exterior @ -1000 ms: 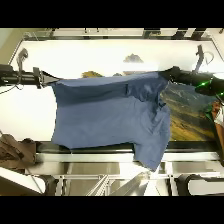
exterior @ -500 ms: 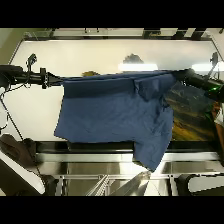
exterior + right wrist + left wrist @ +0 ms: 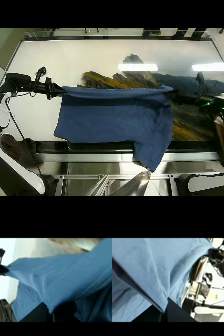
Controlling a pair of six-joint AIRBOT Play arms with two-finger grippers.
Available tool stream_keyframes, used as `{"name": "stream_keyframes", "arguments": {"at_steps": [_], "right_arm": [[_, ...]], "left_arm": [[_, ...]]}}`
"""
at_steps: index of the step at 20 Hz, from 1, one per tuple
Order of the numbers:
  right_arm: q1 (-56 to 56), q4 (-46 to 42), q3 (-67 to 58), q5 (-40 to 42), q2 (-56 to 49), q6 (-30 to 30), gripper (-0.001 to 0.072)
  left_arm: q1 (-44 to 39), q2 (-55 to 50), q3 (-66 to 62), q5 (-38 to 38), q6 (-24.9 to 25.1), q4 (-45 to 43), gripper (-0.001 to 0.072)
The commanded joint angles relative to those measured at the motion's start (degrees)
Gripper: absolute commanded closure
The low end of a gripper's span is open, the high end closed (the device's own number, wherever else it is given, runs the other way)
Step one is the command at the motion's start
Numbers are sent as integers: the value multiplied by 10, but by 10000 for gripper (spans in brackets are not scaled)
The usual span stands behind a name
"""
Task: Fold the shirts.
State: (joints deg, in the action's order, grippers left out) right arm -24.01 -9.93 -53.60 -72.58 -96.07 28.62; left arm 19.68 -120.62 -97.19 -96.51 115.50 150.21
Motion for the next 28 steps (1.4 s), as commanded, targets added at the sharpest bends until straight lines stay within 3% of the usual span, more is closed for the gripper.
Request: {"name": "stream_keyframes", "arguments": {"at_steps": [1,6,7,8,10,11,12,13,17,24,28], "right_arm": [[1,-28,48,24,0,-4,688],[5,-38,49,36,0,-3,679],[5,-38,49,36,0,7,559],[5,-41,49,35,0,25,335],[-2,-74,46,31,7,58,316],[-8,-101,46,31,17,82,306],[-16,-133,46,31,33,104,225],[-28,-171,46,30,55,130,197],[-78,-271,50,24,167,215,197],[-90,-276,196,12,367,320,197],[-91,-286,316,32,411,376,206]], "left_arm": [[-3,4,27,12,-16,-60,687],[-23,4,26,26,-43,-133,690],[-27,4,26,25,-46,-145,687],[-26,4,26,19,-52,-155,588],[-22,3,9,-6,-115,-199,164],[-19,3,-4,-34,-137,-223,28],[-11,5,-16,-66,-157,-244,23],[-5,15,-18,-88,-171,-257,23],[36,127,91,-47,-152,-299,23],[113,318,311,-15,-122,-311,24],[141,406,433,79,-118,-296,23]]}}
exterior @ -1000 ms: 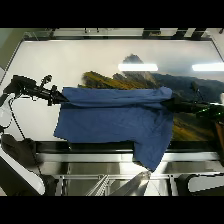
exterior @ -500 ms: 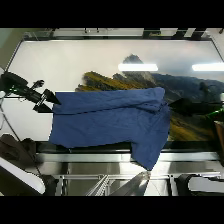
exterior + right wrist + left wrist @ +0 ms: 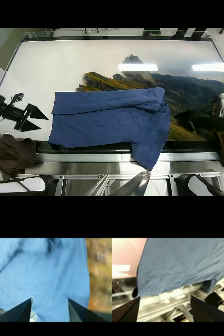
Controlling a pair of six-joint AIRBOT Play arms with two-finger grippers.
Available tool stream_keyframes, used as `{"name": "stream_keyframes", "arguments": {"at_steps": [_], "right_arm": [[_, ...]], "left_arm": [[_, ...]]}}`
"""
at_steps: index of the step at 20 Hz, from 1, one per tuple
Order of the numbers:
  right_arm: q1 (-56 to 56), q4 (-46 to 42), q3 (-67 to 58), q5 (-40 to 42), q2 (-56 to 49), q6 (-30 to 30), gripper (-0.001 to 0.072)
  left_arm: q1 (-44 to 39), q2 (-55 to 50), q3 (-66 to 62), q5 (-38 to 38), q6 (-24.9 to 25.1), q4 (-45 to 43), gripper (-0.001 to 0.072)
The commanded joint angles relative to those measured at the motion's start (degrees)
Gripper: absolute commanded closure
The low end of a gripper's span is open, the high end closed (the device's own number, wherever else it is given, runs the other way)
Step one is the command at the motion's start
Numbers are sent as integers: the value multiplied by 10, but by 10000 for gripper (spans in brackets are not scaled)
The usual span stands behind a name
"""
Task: Fold the shirts.
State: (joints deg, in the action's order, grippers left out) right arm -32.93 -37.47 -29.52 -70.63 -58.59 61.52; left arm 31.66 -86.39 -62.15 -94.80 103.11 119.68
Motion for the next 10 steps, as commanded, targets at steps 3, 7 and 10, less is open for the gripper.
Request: {"name": "stream_keyframes", "arguments": {"at_steps": [3,7,10], "right_arm": [[-2,-74,121,42,22,80,207],[2,-126,143,53,11,110,207],[56,-115,143,64,9,109,207]], "left_arm": [[22,101,116,83,6,14,24],[22,117,126,73,6,14,24],[22,117,126,58,10,13,24]]}}
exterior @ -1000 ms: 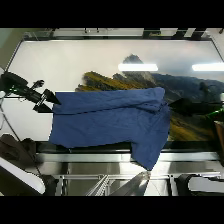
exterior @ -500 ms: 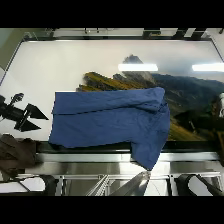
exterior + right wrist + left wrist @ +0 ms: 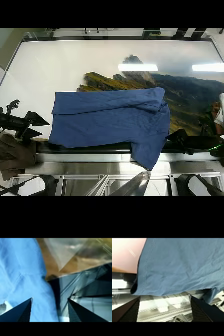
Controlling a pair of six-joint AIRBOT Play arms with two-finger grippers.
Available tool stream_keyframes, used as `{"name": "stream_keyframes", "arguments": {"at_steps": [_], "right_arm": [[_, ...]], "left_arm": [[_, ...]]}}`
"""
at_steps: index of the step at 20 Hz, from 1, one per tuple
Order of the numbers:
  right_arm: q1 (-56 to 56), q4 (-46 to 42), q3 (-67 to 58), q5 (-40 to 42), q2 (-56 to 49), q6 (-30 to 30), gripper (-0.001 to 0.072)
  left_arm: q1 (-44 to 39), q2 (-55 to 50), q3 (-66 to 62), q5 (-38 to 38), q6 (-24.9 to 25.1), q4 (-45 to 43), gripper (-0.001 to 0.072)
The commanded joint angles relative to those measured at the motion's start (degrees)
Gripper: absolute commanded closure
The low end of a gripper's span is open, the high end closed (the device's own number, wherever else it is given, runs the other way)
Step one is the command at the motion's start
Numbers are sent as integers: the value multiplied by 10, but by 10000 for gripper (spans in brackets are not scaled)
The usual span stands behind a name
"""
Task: Fold the shirts.
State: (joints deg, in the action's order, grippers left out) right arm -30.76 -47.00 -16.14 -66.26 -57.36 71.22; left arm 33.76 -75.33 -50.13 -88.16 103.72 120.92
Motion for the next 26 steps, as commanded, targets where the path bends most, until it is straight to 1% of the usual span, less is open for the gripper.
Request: {"name": "stream_keyframes", "arguments": {"at_steps": [1,3,5,6,7,8,9,10,12,15,17,19,22,26], "right_arm": [[64,-7,9,31,-7,12,207],[134,42,9,57,-22,0,208],[192,110,9,82,-41,-38,219],[207,137,9,82,-48,-59,388],[215,157,9,82,-50,-81,585],[215,161,9,82,-50,-85,598],[213,160,9,81,-48,-85,604],[213,160,9,79,-47,-91,672],[213,160,9,78,-47,-98,685],[213,160,9,78,-47,-105,685],[213,160,9,78,-47,-110,685],[213,160,9,78,-47,-113,685],[213,160,9,78,-47,-115,685],[213,161,9,77,-47,-115,685]], "left_arm": [[1,6,6,-8,9,1,24],[1,6,6,-5,11,-1,24],[1,6,6,-5,10,-45,25],[1,6,6,-9,10,-77,78],[1,6,6,-9,8,-110,156],[1,6,7,-9,6,-130,168],[1,6,8,-9,3,-133,168],[1,6,14,-7,3,-128,168],[-9,6,43,8,4,-129,168],[-30,6,96,68,20,-124,168],[-43,6,102,106,62,-79,168],[-47,6,102,128,102,-24,168],[-48,-2,102,124,107,-18,169],[-67,-64,102,75,108,-9,169]]}}
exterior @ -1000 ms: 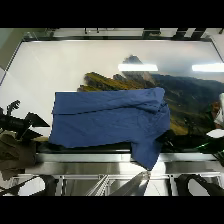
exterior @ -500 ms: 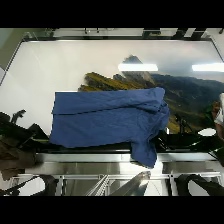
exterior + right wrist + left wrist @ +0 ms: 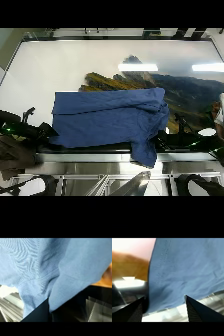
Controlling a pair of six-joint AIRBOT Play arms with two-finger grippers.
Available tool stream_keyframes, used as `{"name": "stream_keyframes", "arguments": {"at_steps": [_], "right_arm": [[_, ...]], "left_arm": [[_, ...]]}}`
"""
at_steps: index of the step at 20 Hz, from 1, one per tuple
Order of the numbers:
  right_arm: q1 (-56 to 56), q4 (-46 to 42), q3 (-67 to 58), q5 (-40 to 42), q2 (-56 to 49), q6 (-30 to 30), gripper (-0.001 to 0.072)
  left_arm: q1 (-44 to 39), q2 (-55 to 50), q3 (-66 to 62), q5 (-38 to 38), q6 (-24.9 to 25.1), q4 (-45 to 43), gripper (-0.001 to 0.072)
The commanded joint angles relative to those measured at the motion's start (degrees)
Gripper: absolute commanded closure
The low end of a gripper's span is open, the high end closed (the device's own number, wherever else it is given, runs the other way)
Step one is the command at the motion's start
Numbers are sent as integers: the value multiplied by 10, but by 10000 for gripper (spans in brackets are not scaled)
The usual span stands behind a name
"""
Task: Fold the shirts.
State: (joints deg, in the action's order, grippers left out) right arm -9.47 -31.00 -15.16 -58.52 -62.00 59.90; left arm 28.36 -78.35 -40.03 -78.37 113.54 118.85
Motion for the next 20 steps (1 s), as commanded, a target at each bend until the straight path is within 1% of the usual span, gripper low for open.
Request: {"name": "stream_keyframes", "arguments": {"at_steps": [1,4,5,6,7,10,11,12,13,16,17,19,20], "right_arm": [[0,0,-1,0,0,-2,685],[0,4,-1,0,0,-4,685],[0,4,-1,0,0,-4,686],[0,4,-1,-2,0,-4,686],[0,4,-1,-5,0,-6,686],[0,4,-1,-4,0,-8,686],[0,4,-1,-4,0,-8,686],[0,4,-1,-4,0,-9,686],[0,5,-1,-5,0,-14,686],[0,11,-1,-12,0,-17,687],[0,14,-2,-18,0,-17,687],[0,20,-2,-35,6,-24,688],[0,24,-2,-52,12,-30,688]], "left_arm": [[-24,-51,1,-37,12,12,170],[-42,-86,1,-48,17,13,170],[-43,-91,1,-55,17,12,185],[-42,-92,1,-64,22,12,340],[-40,-90,1,-72,29,12,437],[-17,-61,1,-50,30,12,445],[-8,-49,1,-40,30,12,475],[2,-37,1,-38,35,12,672],[9,-25,1,-38,39,13,686],[12,4,1,-18,41,18,683],[10,10,1,-17,50,35,684],[10,17,1,-36,60,68,684],[10,17,1,-51,60,71,683]]}}
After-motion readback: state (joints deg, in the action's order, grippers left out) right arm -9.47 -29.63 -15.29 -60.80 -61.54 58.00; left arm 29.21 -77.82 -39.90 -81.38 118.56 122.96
